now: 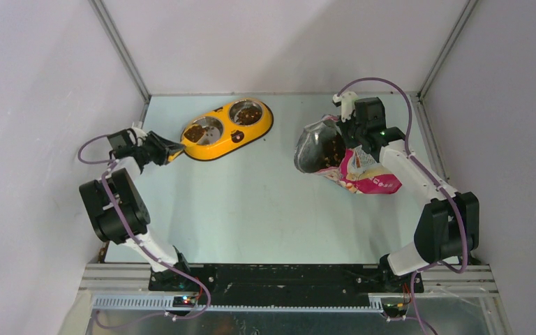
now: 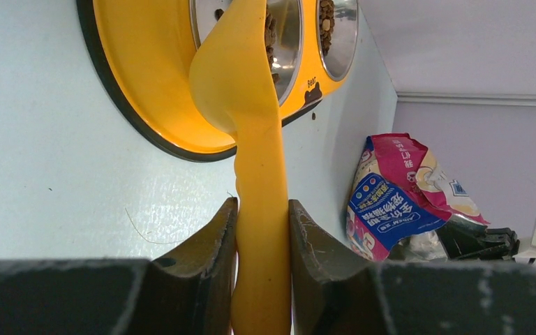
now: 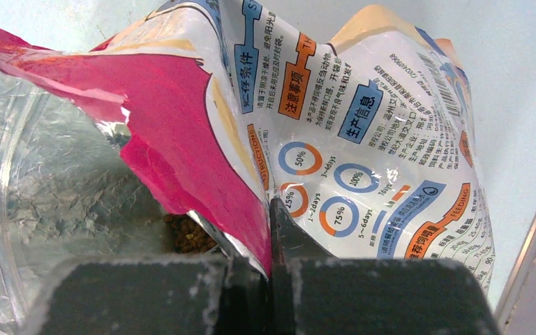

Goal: Serve the pet food
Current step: Pour the pet food into the pet food bowl.

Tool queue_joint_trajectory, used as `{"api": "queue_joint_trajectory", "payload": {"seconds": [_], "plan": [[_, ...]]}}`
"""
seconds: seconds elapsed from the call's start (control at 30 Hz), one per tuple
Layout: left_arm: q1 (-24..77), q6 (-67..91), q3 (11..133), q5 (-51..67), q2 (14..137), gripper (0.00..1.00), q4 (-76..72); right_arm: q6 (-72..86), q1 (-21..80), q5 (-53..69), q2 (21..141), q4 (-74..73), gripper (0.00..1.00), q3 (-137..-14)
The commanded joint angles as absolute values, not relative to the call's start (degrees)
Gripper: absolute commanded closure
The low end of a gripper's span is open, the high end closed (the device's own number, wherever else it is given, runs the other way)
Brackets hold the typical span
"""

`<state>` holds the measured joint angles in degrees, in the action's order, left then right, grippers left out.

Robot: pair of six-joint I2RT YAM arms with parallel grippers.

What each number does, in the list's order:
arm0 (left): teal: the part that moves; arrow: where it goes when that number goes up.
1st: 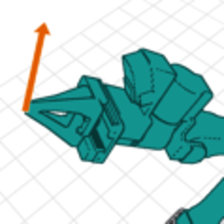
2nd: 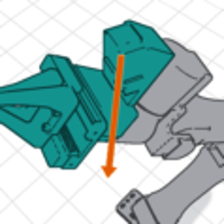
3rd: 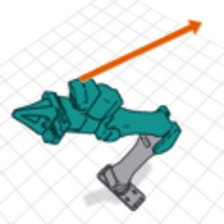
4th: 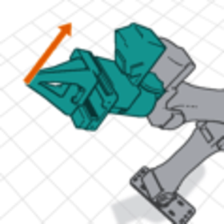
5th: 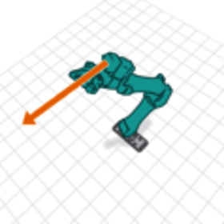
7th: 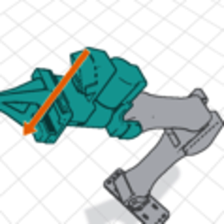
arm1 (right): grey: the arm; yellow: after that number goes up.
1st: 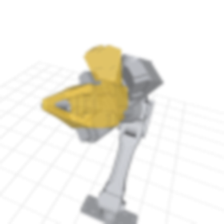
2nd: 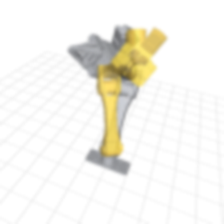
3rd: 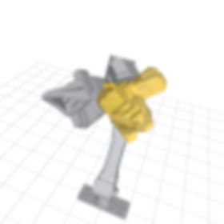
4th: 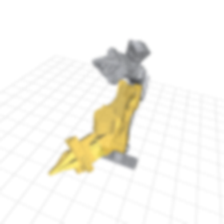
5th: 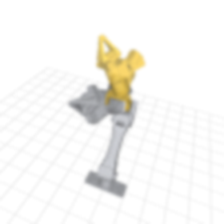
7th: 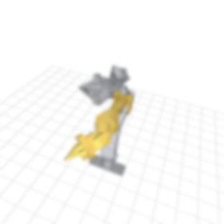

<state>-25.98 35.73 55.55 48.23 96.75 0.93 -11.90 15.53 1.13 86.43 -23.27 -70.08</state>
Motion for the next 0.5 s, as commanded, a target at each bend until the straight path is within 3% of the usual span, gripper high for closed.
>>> {"api": "queue_joint_trajectory", "payload": {"seconds": [0.0,0.47], "plan": [[-25.19,33.13,57.17,43.68,95.63,1.00,6.92,-11.70,15.05,-0.69,84.13,-23.58,1.00,-70.49],[-23.48,30.55,61.45,40.36,95.04,1.00,14.48,-11.69,15.09,-0.68,83.90,-23.64,1.00,-70.49]]}}
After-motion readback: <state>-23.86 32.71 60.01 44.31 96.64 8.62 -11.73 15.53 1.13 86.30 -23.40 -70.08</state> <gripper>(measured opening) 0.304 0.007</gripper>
